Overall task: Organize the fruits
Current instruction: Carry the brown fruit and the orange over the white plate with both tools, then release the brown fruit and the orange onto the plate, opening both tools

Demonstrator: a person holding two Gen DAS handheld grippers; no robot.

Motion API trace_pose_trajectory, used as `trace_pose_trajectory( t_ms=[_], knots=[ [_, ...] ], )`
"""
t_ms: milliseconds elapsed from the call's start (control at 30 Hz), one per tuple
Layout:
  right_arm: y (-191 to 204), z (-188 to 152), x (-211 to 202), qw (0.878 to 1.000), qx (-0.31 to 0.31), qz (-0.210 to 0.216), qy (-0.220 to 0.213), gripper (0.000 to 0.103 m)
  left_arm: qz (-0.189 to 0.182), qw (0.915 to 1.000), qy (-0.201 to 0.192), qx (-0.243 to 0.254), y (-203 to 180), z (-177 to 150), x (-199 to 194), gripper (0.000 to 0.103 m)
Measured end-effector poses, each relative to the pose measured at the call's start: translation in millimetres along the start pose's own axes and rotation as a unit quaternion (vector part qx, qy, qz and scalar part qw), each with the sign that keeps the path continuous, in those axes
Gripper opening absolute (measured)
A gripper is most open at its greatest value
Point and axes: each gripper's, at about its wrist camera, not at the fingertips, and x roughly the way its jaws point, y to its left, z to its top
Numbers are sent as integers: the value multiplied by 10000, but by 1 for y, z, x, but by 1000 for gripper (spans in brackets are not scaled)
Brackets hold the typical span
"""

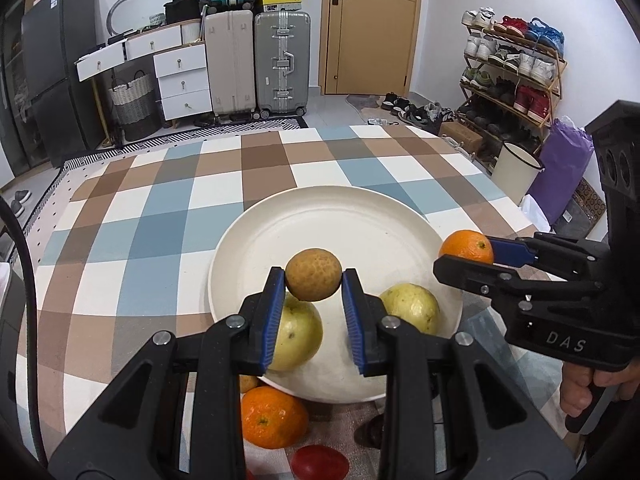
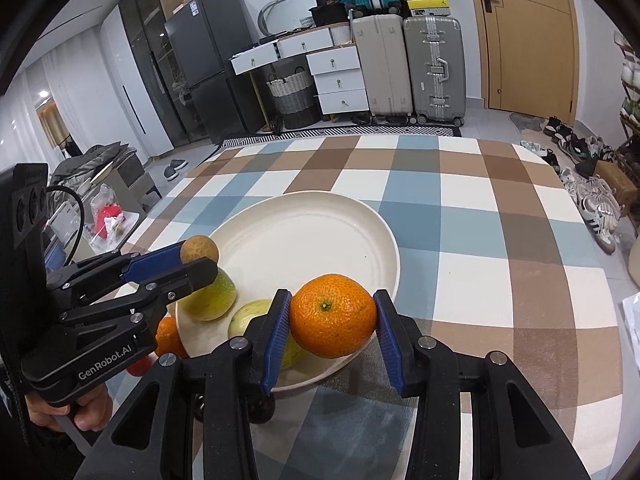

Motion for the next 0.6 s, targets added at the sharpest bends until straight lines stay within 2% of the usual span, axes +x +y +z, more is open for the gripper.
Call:
trace_pose_trajectory(
  t_ms=[300,467,600],
  knots=[
    [-4,4,8,9998,70,-147,-79,42,-18,10000,38,64,-3,0,14,26],
    [-4,4,13,9999,105,-61,-22,42,-31,10000,39,62,-3,0,16,26],
    [-3,3,9,9999,113,0,-88,47,-22,10000,20,50,-3,-1,17,27]
  ],
)
